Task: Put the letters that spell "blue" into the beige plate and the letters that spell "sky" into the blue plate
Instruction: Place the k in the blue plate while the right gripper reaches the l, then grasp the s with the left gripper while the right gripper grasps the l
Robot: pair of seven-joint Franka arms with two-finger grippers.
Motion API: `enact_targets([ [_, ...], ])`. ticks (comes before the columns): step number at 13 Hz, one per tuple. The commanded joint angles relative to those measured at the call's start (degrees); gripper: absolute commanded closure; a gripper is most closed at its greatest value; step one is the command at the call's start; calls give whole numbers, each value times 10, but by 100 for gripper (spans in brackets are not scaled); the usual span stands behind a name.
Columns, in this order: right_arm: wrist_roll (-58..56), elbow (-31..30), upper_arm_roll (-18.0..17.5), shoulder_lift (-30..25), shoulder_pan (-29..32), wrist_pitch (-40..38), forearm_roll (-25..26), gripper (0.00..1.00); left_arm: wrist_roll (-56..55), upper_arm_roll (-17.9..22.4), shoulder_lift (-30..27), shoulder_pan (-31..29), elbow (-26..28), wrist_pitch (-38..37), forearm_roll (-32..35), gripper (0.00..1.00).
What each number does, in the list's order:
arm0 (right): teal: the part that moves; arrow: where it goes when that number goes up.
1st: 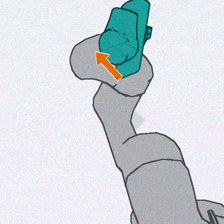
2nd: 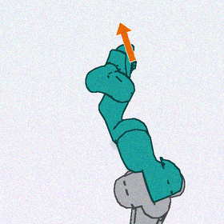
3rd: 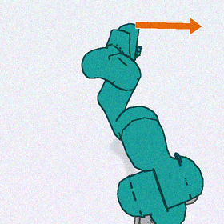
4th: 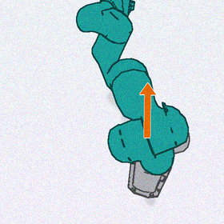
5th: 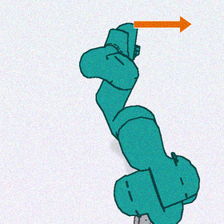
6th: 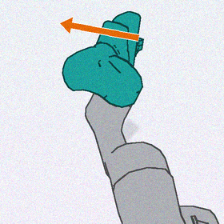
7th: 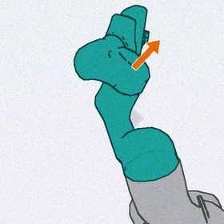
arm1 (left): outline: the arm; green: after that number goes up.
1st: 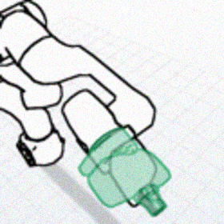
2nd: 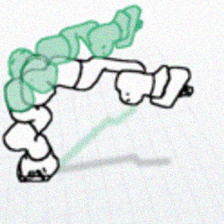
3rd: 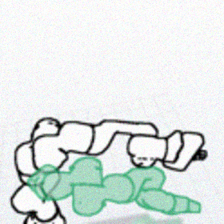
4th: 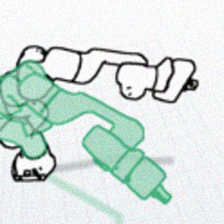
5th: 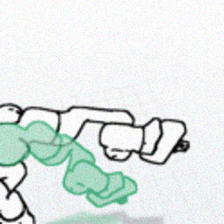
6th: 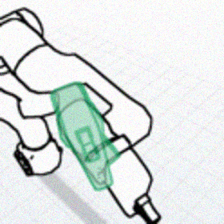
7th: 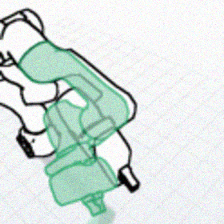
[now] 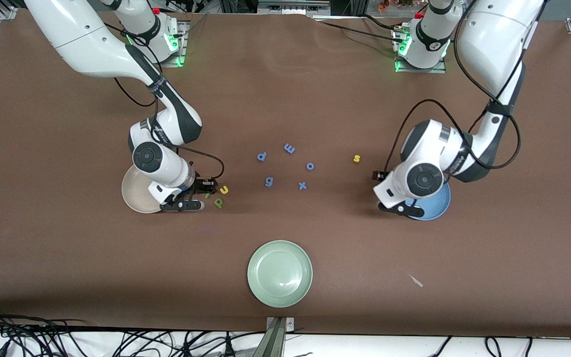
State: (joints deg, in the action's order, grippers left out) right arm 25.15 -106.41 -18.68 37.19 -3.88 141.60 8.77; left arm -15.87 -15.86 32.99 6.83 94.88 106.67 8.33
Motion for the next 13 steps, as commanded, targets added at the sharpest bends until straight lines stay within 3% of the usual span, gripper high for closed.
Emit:
enact_targets([
  [1,10,10,-1,11,-3,6,3,34,-76,-43,-38,-1,53,1,-19,0],
  [3,10,9,0,17,-9,10,5,37,-102,-71,-42,-2,87,46,-19,0],
  [8,8,9,3,19,-10,10,13,58,-98,-76,-45,-3,226,251,-19,3],
  [11,4,8,7,18,-10,10,20,77,-96,-76,-45,0,245,267,-9,25],
  [13,2,8,9,15,-10,6,20,93,-95,-76,-43,4,246,273,-8,30],
])
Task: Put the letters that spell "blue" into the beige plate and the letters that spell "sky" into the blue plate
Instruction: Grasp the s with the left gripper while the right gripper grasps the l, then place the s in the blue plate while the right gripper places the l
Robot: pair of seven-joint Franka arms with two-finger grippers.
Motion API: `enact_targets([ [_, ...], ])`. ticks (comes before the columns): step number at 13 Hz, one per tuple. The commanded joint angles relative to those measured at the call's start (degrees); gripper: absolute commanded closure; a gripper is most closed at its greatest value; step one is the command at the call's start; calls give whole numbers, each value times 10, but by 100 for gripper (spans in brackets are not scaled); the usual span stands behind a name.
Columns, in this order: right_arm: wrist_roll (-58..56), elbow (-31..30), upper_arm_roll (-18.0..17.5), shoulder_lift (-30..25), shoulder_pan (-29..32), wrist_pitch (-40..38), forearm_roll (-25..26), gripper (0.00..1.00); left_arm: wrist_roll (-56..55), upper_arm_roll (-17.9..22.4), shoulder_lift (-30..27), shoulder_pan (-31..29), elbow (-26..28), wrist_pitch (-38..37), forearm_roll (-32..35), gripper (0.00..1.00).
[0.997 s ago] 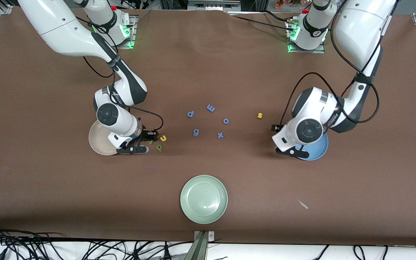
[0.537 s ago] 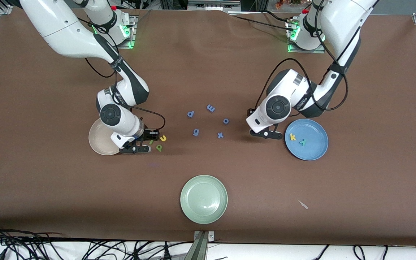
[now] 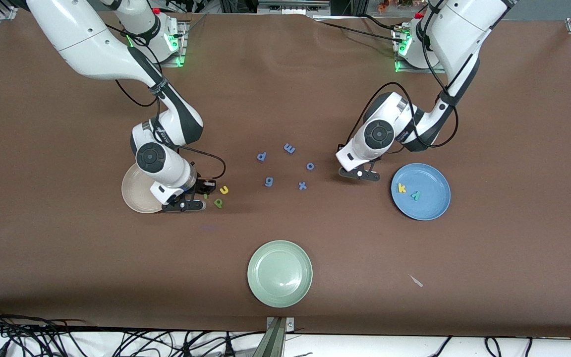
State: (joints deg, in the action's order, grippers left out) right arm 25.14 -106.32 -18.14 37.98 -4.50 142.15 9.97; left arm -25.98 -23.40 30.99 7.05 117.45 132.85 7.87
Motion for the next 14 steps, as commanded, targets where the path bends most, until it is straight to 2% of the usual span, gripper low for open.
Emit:
enact_targets([
  [1,-4,8,9,1,-3,1,8,94,6,0,-21,2,20,18,-3,30],
  [4,-21,9,15,-41,-2,-53,1,94,8,0,-18,3,20,15,8,45],
  [6,-76,6,18,-81,15,-105,-2,94,16,0,-16,1,21,15,21,53],
  [7,-114,2,20,-98,27,-127,-2,94,17,0,-15,1,20,14,21,61],
  [9,-154,-31,30,-117,41,-125,-2,93,17,1,-14,1,20,14,22,68],
  [10,-159,-64,42,-131,41,-102,-2,85,17,2,-12,1,20,14,22,72],
  [12,-158,-134,56,-149,41,-33,-3,46,17,3,-8,1,20,14,22,76],
  [13,-150,-145,57,-149,41,-17,-3,32,17,3,-8,1,20,14,31,80],
  [14,-143,-144,57,-144,41,-19,-5,23,17,2,-9,-3,20,12,46,84],
])
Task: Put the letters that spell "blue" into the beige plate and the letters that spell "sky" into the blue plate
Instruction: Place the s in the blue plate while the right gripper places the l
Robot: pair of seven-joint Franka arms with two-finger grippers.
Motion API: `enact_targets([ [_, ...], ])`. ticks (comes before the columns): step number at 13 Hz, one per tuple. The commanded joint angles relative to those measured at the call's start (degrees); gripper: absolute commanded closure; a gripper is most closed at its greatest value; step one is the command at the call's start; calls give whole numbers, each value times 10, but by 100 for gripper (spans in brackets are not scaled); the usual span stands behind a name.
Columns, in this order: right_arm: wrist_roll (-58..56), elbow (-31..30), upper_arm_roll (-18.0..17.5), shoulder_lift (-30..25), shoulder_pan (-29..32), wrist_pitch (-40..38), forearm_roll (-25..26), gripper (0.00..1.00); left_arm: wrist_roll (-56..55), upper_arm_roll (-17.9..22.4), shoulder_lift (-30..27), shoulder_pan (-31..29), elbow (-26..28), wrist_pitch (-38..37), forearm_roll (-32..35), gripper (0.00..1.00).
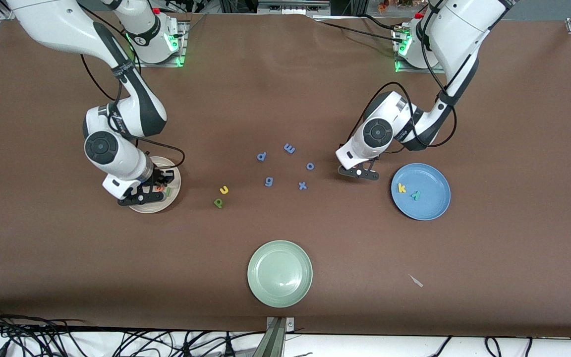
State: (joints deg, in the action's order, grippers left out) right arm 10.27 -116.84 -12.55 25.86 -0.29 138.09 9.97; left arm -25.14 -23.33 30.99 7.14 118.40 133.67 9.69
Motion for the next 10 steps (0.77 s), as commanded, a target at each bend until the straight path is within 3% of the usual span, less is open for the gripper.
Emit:
enact_targets([
  [1,31,-37,1,-17,-1,23,-11,23,8,0,-14,-5,8,-1,31,88],
  [5,156,40,-58,12,-14,-20,-13,24,10,0,-46,-2,-79,-180,33,92],
  [8,223,117,-63,59,-46,-52,-34,24,59,5,-46,-12,-150,-307,78,92],
  [10,291,130,-63,81,-72,-44,-43,25,127,5,-46,-61,-160,-323,108,92],
])
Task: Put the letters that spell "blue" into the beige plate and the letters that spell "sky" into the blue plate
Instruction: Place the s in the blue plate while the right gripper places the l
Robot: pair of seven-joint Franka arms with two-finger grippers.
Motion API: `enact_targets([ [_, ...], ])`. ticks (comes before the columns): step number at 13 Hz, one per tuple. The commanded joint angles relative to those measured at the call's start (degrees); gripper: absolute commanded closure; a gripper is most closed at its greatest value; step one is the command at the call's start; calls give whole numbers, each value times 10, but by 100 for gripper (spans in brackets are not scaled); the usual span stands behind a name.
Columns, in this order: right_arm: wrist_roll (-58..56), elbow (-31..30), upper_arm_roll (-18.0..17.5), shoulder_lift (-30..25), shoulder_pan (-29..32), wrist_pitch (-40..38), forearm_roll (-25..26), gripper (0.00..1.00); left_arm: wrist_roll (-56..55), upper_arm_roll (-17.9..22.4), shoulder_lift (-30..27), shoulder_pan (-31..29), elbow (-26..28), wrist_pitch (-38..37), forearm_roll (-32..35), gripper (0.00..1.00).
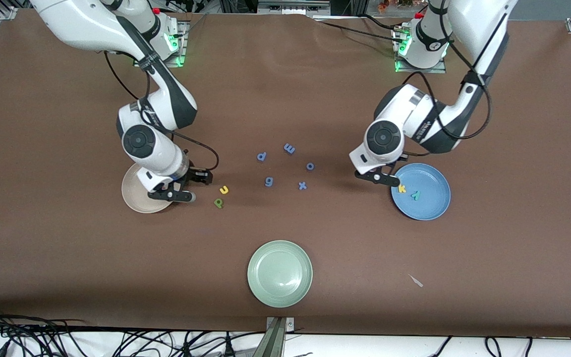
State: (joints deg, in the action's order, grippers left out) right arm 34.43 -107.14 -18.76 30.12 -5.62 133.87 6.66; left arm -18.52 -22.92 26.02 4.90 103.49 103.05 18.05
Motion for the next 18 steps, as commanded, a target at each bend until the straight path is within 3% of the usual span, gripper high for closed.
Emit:
enact_targets([
  [1,81,33,-1,45,-32,27,-8,25,99,1,4,-66,-11,-13,32,92],
  [6,129,27,-1,81,-51,100,38,25,175,-1,54,-146,7,51,91,89],
  [10,129,28,2,98,-51,122,92,27,174,-3,74,-152,19,85,88,83],
  [11,129,28,3,100,-51,125,92,30,174,-3,74,-150,18,85,87,48],
  [12,129,27,3,102,-52,126,92,31,167,-4,73,-149,15,84,83,0],
  [15,129,26,3,103,-52,126,93,47,169,-5,48,-152,7,75,79,0],
  [18,127,26,3,101,-51,125,95,77,174,-6,-23,-151,-7,49,5,0],
])
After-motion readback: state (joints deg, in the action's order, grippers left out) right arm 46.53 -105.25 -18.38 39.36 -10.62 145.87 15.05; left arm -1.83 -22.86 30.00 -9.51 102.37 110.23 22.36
